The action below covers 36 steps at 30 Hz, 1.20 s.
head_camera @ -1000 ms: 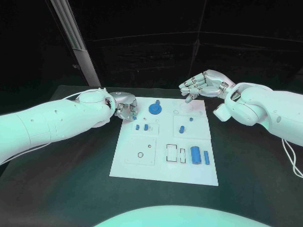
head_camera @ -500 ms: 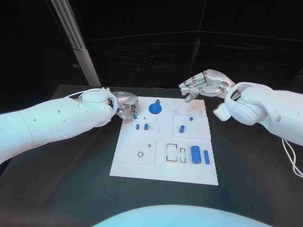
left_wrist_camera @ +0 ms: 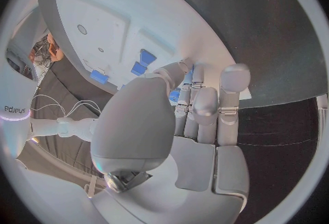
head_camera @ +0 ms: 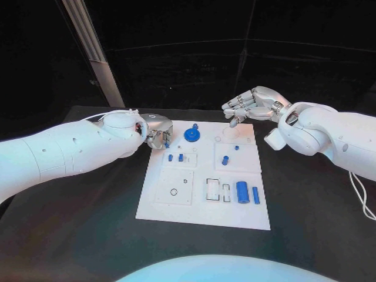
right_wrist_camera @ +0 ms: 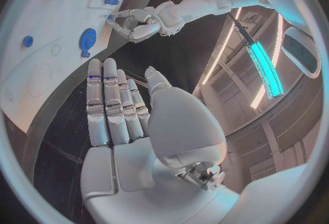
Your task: Assemble the parts on the task board
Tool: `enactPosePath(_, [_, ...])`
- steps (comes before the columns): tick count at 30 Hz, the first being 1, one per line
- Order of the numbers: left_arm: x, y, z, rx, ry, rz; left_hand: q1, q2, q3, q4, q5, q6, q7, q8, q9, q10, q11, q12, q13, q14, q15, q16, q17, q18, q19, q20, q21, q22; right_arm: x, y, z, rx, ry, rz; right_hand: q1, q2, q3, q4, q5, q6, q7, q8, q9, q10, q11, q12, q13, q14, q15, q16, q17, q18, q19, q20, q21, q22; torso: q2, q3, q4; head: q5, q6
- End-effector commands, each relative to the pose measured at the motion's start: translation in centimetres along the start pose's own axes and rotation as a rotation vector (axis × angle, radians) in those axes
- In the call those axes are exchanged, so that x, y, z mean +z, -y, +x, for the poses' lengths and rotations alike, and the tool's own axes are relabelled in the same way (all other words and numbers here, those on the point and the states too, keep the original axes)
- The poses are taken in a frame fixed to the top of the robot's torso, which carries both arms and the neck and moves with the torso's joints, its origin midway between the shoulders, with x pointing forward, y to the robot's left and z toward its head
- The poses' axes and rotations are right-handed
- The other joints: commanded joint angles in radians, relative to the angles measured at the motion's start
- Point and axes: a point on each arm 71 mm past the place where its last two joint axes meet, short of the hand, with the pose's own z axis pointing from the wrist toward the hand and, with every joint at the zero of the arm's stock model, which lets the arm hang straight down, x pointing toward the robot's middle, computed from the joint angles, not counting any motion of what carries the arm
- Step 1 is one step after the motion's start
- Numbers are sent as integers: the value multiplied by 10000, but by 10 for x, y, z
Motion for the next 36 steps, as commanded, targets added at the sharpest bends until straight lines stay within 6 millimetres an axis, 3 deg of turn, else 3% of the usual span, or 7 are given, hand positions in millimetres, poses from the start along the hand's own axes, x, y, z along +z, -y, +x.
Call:
enactPosePath(1, [-1, 0, 15, 204, -423, -34, -109, -26, 69, -2, 25, 85, -9, 8, 39, 97, -23, -78, 14, 57, -45, -32, -9, -124, 74, -38, 88, 51, 1, -2, 0, -29, 18, -95, -8, 81, 61, 28, 53, -48, 29, 46, 2, -76, 27, 42, -6, -10, 68, -35, -10, 129, 49, -3, -55, -9, -2, -2, 9, 6, 7])
enactPosePath(21, [-17, 1, -8, -1063, 2144, 774, -216, -117, 153, -15, 29, 107, 3, -58, 35, 168, -23, -207, 17, 91, -54, -48, -24, -121, 82, -53, 60, 45, 0, -1, -2, -67, 91, -115, -18, 94, 67, 41, 45, -48, 30, 47, 2, -78, 28, 46, -6, -10, 69, -35, -12, 128, 53, -3, -60, -8, -3, 0, 3, -8, 84])
enactPosePath(36, [-26, -3, -11, -2831, 2365, 747, -284, -177, 180, -14, 17, 89, 34, -106, 27, 177, 1, -277, 20, 119, -40, -16, 77, -128, 87, -47, 64, 58, 0, -1, -3, -74, 112, -105, -43, 101, 66, 66, 13, -48, 32, 49, 2, -79, 31, 53, -5, -9, 72, -35, -15, 127, 58, -1, -68, -8, 3, -3, 6, -49, 87])
